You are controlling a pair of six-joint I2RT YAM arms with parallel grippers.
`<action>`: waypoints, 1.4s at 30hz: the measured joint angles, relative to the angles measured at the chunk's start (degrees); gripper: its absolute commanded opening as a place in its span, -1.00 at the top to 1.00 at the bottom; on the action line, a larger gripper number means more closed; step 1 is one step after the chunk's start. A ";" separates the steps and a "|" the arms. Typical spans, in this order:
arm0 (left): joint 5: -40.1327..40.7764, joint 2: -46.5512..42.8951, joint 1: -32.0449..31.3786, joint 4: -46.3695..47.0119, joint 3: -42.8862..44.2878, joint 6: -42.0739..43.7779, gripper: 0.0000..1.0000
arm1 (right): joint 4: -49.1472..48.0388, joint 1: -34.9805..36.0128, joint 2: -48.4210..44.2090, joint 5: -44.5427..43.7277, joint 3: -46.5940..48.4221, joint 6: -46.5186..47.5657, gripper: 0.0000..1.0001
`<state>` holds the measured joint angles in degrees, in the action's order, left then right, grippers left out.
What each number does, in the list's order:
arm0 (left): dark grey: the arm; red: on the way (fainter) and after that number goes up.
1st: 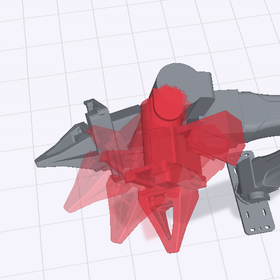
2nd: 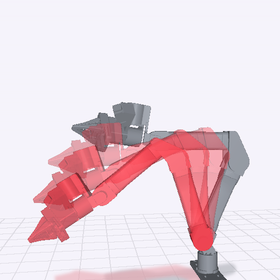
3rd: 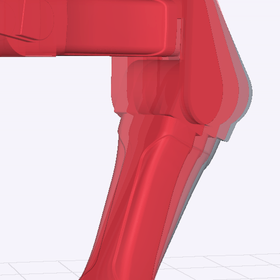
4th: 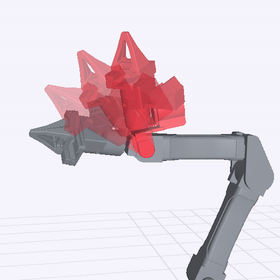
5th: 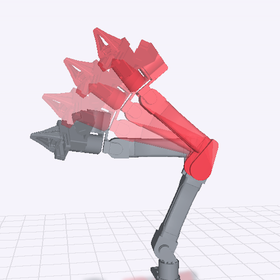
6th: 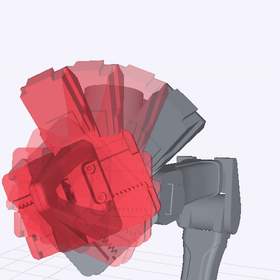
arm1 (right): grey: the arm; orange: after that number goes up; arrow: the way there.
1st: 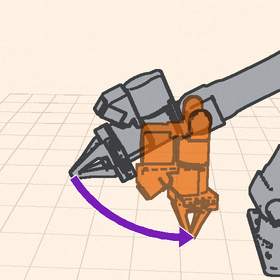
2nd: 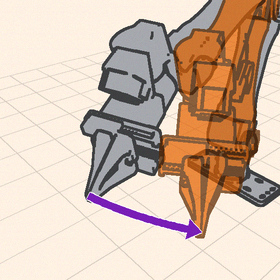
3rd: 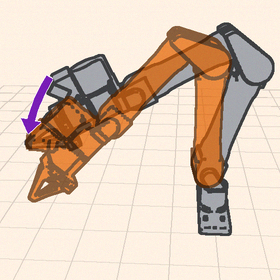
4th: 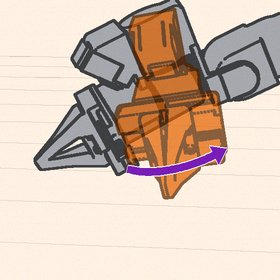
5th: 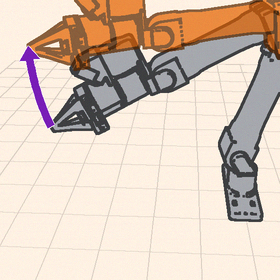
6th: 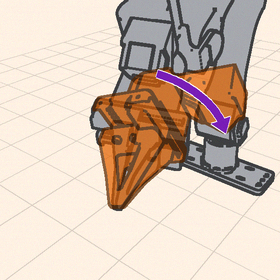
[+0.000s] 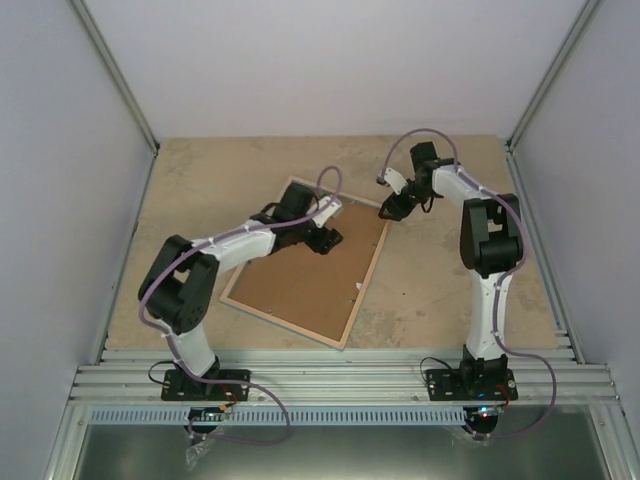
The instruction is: Put the photo into the frame
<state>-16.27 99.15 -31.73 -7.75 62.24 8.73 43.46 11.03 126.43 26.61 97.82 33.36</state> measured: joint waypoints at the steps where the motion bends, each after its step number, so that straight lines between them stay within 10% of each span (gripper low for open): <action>1: 0.44 1.16 -1.27 0.81 0.00 -0.42 -0.41 | -0.35 0.02 0.24 -0.22 0.07 -0.09 -0.16; 27: 9.11 23.02 -12.28 9.84 13.88 -4.52 0.04 | -7.80 -0.07 1.88 -1.57 -2.36 -1.70 0.52; 42: 8.44 17.49 -12.13 9.51 7.37 -6.21 0.03 | -9.01 0.55 1.18 -1.27 -3.63 -0.33 0.58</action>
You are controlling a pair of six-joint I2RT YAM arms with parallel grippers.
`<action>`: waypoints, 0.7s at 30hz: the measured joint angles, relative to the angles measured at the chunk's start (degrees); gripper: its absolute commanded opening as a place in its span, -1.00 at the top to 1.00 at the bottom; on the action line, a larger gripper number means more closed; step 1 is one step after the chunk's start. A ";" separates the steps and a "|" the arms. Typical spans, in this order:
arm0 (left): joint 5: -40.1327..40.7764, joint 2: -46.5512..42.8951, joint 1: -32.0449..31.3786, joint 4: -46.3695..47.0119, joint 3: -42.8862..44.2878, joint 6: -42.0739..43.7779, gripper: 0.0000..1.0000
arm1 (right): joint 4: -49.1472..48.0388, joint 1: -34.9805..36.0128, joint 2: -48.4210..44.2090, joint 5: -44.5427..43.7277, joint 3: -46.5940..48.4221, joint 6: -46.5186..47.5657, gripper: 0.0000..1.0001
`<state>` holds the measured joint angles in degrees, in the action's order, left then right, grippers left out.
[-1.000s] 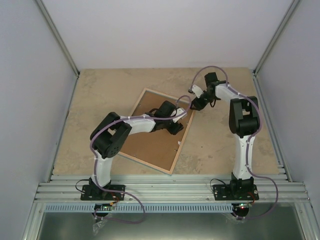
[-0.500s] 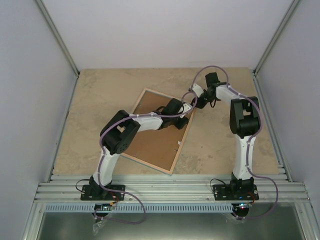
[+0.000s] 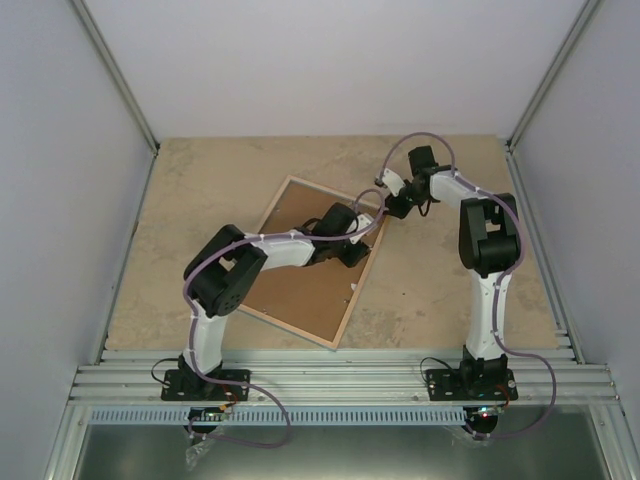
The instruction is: Put the photo into the frame
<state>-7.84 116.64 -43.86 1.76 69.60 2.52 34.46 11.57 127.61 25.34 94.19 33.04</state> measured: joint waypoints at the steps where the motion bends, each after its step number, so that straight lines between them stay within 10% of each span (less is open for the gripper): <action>1: -0.55 -0.96 0.22 -0.59 -0.87 -0.04 0.02 | -0.04 0.04 -0.02 -0.02 -0.04 0.02 0.58; 21: 3.26 2.60 -0.87 -3.63 4.07 4.07 0.13 | -0.15 0.15 -0.07 0.04 -0.13 0.57 0.76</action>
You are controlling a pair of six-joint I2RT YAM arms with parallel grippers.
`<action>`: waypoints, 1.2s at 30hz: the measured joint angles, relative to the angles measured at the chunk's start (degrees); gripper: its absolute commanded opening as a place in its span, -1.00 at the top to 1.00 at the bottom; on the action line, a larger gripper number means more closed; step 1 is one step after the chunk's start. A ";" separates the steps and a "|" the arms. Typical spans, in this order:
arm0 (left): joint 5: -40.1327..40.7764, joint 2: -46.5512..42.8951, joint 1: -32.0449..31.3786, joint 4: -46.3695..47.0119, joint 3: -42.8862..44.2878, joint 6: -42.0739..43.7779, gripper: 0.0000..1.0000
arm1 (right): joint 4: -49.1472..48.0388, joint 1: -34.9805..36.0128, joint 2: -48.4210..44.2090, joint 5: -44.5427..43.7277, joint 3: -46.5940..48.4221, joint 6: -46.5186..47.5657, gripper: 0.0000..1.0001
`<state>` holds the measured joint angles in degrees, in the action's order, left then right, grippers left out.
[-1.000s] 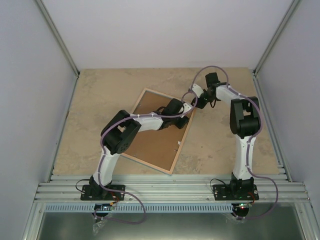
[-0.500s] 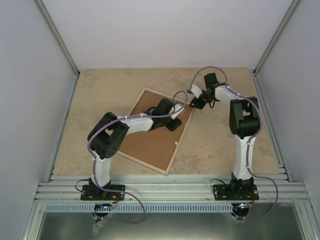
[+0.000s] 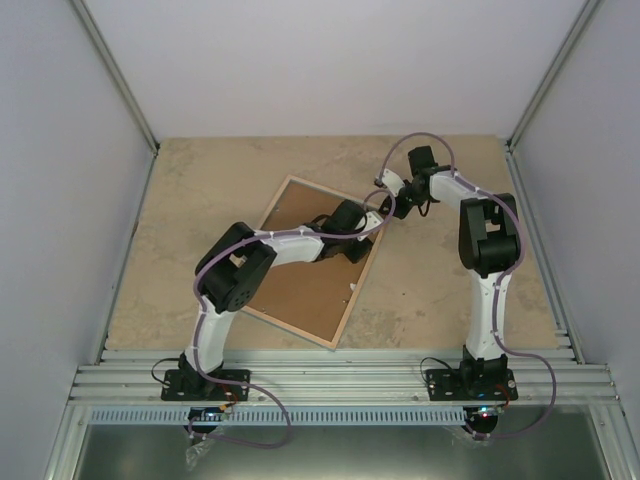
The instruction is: Put the photo into the frame
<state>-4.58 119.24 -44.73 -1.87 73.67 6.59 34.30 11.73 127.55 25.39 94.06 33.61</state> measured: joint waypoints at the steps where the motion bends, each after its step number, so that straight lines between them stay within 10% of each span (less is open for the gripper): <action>1: 0.44 0.72 0.00 0.04 0.90 -0.09 0.15 | 0.00 0.00 0.00 0.02 -0.02 0.04 0.77; 36: -3.26 -2.32 2.56 -2.80 -1.40 1.09 0.19 | 0.09 0.09 -0.02 -0.11 0.04 0.22 0.81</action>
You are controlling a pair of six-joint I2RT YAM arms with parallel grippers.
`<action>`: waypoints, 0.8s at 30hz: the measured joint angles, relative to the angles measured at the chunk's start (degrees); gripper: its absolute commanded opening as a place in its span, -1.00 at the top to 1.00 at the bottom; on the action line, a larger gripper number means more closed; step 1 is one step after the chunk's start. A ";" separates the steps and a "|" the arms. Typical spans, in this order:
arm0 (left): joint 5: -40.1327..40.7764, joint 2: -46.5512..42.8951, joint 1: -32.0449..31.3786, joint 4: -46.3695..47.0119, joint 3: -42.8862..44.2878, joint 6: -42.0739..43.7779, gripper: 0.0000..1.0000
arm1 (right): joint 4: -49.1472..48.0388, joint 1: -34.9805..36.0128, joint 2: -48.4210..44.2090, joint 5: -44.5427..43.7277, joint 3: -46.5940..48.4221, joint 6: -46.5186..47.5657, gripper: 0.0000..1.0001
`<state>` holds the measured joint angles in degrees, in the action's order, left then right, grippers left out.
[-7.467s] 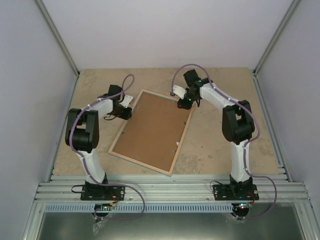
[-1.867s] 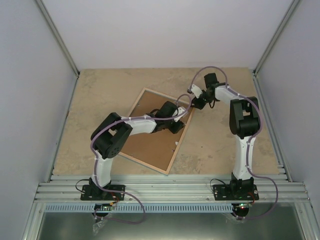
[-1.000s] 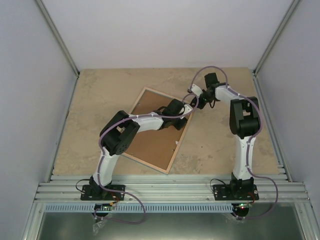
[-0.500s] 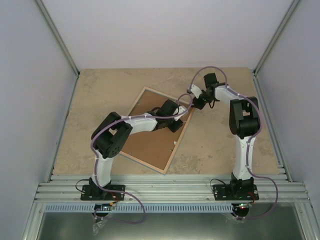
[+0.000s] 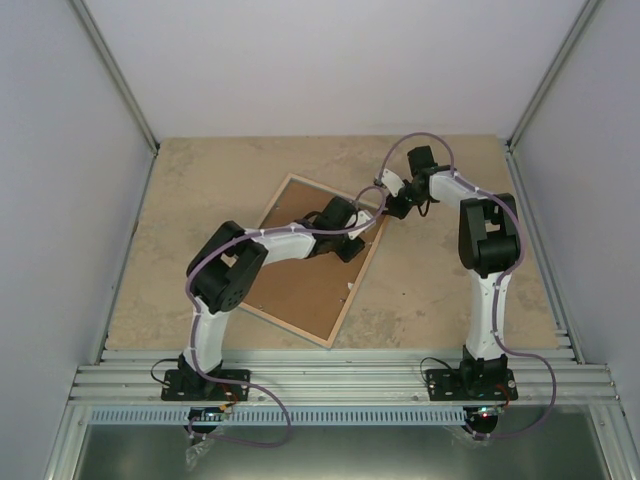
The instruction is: Put the photo into the frame
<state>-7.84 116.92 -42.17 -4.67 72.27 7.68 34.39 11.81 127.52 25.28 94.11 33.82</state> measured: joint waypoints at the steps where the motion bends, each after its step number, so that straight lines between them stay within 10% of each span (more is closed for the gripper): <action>1: 0.00 0.35 -0.04 0.11 0.44 -0.04 0.21 | 0.00 0.00 0.00 0.00 0.00 0.00 0.81; 15: -0.07 5.20 0.42 0.35 6.97 -0.90 0.06 | 0.22 0.00 0.00 0.07 0.20 0.02 0.75; 24: -2.01 -0.52 2.67 -5.77 6.14 -0.92 -0.31 | 4.68 0.26 0.04 0.76 1.86 -2.27 0.12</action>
<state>-9.85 116.40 -39.51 -10.44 78.41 6.76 39.07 12.08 127.57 26.04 95.96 31.55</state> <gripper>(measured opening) 0.635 0.320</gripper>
